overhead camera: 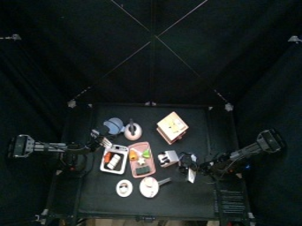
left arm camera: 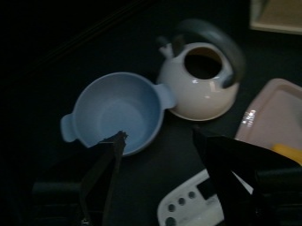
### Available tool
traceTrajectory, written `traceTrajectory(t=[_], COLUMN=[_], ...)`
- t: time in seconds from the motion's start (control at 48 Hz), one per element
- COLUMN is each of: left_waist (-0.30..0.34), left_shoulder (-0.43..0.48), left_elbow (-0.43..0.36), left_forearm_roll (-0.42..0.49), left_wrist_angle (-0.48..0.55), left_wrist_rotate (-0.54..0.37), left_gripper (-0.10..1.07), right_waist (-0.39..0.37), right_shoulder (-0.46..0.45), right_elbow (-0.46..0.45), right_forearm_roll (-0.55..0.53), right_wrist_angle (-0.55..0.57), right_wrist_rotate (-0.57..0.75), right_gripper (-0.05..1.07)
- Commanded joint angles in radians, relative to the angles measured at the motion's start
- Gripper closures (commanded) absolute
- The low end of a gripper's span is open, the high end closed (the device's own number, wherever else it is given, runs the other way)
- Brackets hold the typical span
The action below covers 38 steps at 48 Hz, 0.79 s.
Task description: Grab bowl
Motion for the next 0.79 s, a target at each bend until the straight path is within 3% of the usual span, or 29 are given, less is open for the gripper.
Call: traceTrajectory(t=[0.0, 0.146, 0.312, 0.771], left_waist=[0.094, 0.186, 0.255, 0.27], left_shoulder=[0.0, 0.012, 0.054, 0.21], left_elbow=[0.0, 0.029, 0.072, 0.064], left_forearm_roll=[0.014, 0.075, 0.123, 0.268], left_wrist_angle=[-0.064, -0.224, -0.328, -0.301], left_wrist_rotate=[0.003, 0.005, 0.005, 0.003], left_gripper=[0.02, 0.02, 0.02, 0.02], right_waist=[-0.005, -0.005, -0.005, -0.005], right_shoulder=[-0.005, 0.0, 0.015, 0.051], right_elbow=[-0.011, -0.009, -0.011, -0.009], right_forearm_roll=[-0.002, -0.003, -0.005, -0.005], right_wrist_angle=[-0.006, -0.006, -0.025, -0.044], right_wrist_rotate=[-0.002, -0.002, -0.003, -0.003], right_gripper=[0.59, 0.59, 0.59, 0.59])
